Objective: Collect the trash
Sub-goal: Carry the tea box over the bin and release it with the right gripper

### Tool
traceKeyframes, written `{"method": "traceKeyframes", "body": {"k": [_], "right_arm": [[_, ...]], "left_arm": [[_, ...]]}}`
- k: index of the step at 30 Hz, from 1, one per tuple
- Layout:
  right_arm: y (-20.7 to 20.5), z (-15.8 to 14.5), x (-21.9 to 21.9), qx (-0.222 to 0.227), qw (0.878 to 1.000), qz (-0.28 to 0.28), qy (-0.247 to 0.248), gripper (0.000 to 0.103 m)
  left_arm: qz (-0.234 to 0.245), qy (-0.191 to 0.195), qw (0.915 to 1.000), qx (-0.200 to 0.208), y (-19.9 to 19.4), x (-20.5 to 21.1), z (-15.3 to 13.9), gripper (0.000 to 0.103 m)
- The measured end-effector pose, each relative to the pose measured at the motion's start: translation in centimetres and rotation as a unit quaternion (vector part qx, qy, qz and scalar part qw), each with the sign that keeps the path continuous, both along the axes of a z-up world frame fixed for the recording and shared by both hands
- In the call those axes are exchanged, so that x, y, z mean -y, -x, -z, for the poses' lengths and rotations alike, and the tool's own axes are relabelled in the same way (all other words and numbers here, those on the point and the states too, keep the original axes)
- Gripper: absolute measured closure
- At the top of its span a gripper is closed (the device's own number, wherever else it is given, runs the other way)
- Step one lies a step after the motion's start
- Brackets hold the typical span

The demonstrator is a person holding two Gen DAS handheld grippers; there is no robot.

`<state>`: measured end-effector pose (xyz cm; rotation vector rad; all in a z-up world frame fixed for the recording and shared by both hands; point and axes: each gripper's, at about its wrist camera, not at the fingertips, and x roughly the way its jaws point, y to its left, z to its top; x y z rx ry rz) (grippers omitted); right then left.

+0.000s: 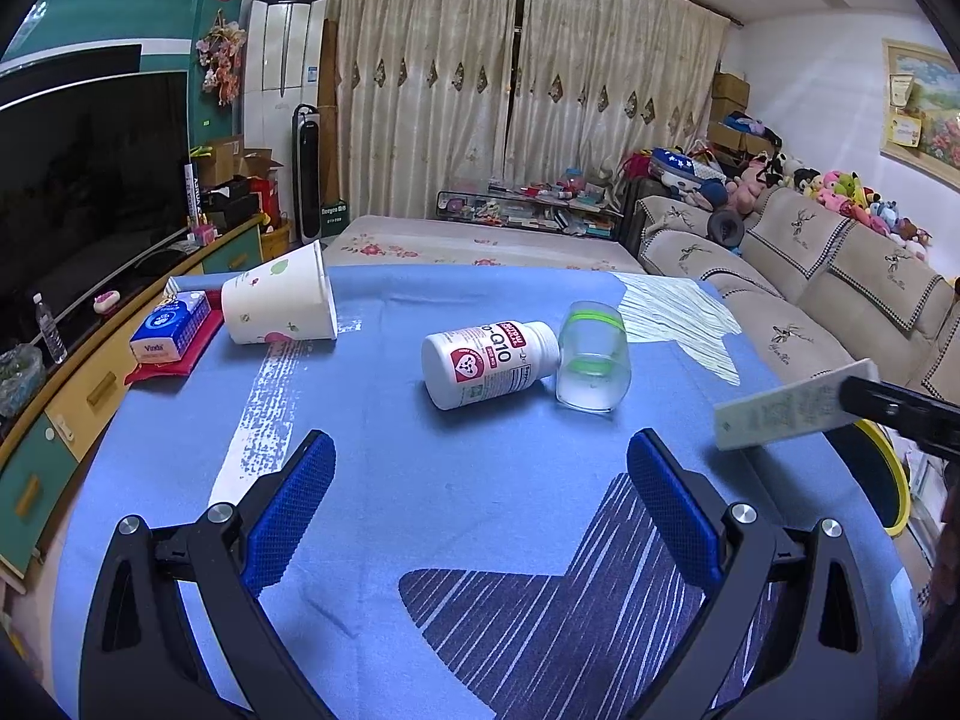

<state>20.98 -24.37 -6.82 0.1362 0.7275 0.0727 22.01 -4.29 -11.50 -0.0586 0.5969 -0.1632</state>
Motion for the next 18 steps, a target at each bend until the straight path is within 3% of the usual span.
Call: {"method": "traceKeyframes", "body": {"k": [11,18], "right_arm": [[3.0,-2.3,2.3,0.021,0.999,0.003,-0.024,0.034],[4.3,-3.6,6.3,0.045,0.997,0.061,-0.015,0.034]], "left_arm": [[0.001,-0.003,1.0000,0.001,0.2,0.2,0.0,0.007],[0.001,-0.002,1.0000,0.001,0.3,0.3,0.0,0.007]]}}
